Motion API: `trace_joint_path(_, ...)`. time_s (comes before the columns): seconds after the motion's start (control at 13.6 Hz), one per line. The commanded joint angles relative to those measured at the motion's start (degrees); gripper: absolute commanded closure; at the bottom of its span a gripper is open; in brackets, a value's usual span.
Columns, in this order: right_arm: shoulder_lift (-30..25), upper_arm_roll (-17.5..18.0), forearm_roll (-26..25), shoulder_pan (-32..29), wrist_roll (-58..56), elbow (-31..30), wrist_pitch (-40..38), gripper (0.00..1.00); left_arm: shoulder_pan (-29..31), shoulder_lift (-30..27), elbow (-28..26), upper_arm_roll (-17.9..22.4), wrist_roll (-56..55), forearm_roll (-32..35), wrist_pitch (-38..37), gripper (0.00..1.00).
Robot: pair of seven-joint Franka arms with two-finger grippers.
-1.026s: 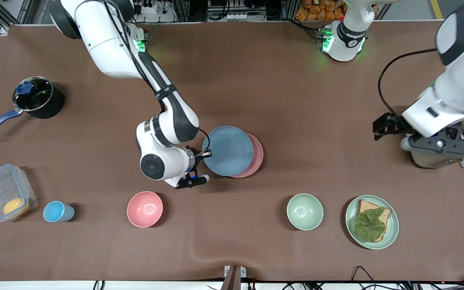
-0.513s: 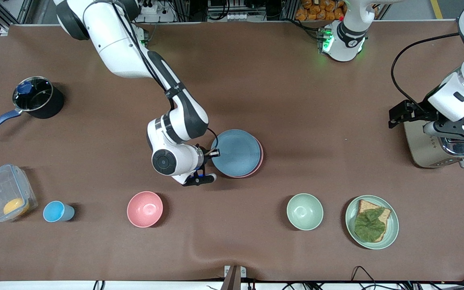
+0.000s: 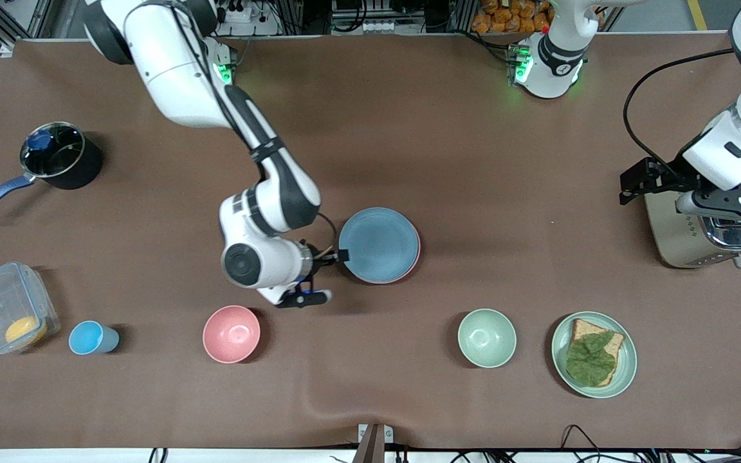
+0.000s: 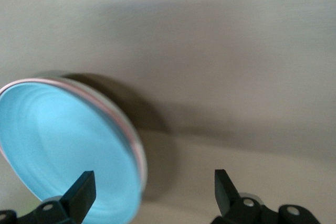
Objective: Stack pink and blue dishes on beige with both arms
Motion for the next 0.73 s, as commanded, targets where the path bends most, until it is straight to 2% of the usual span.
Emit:
trace_joint_path(0.0, -4.1, -0.4, 0.1, -6.1, -1.0, -0.5, -7.2, 0.00, 1.1, -0.5, 0.4, 0.3, 1.1, -0.4, 0.0, 0.00)
trace_joint_path(0.07, -6.1, -0.9, -1.5, -7.7, -2.1, -0.5, -8.4, 0.00, 1.0, -0.5, 0.4, 0.2, 0.8, -0.3, 0.0, 0.00)
trace_joint_path(0.22, -8.3, -3.1, -8.2, -10.8, -9.2, -0.9, -11.2, 0.00, 1.1, -0.5, 0.4, 0.1, 0.6, -0.4, 0.1, 0.00)
trace_joint_path(0.44, -10.8, -5.3, -10.2, -16.0, -12.9, -0.9, -15.4, 0.00, 1.4, -0.4, 1.0, 0.2, 0.9, 0.8, 0.0, 0.00)
trace_joint_path(0.66, -15.6, -8.6, -14.3, -16.1, -12.3, -2.3, -16.9, 0.00, 1.4, -0.4, 1.0, 0.2, 1.0, 0.8, 0.0, 0.00)
